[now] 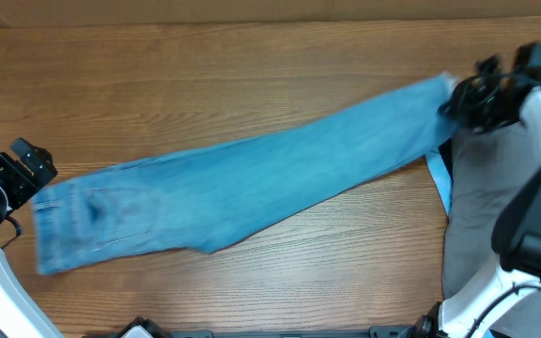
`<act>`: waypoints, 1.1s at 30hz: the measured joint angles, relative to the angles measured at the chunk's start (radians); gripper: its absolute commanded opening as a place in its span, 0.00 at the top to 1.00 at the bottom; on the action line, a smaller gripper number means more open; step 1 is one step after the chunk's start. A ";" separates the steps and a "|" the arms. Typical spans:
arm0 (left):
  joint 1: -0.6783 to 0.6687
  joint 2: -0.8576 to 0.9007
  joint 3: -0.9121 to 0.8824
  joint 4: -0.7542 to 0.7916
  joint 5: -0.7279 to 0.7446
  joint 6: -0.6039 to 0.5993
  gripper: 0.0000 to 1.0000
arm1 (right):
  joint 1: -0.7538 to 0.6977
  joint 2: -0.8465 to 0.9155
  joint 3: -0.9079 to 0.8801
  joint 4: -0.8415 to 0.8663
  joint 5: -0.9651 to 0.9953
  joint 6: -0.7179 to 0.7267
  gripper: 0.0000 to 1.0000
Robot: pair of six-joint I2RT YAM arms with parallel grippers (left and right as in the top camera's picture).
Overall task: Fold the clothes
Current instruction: 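Lift the hems with the right gripper and fold them left onto the waistband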
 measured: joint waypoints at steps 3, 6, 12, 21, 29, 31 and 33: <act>0.000 -0.018 0.001 -0.021 0.023 0.000 0.00 | -0.006 -0.069 0.100 -0.063 0.020 0.007 0.96; 0.000 -0.033 0.001 -0.024 0.051 0.003 0.00 | 0.013 -0.127 0.192 -0.122 0.034 0.009 0.96; 0.000 -0.053 0.045 -0.039 0.102 0.022 0.00 | 0.195 -0.190 0.243 -0.222 0.031 0.013 0.96; 0.000 -0.060 0.301 -0.080 0.186 0.029 0.00 | 0.730 -0.186 0.238 -0.144 0.019 0.150 0.96; 0.000 -0.076 0.502 -0.098 0.219 0.028 0.00 | 1.117 -0.130 0.233 0.044 0.090 0.314 0.96; 0.000 -0.076 0.545 -0.097 0.223 0.027 0.00 | 1.188 -0.093 0.232 0.113 0.110 0.346 0.96; 0.000 -0.077 0.580 -0.097 0.227 0.025 0.00 | 1.261 -0.037 0.232 0.170 0.148 0.383 0.96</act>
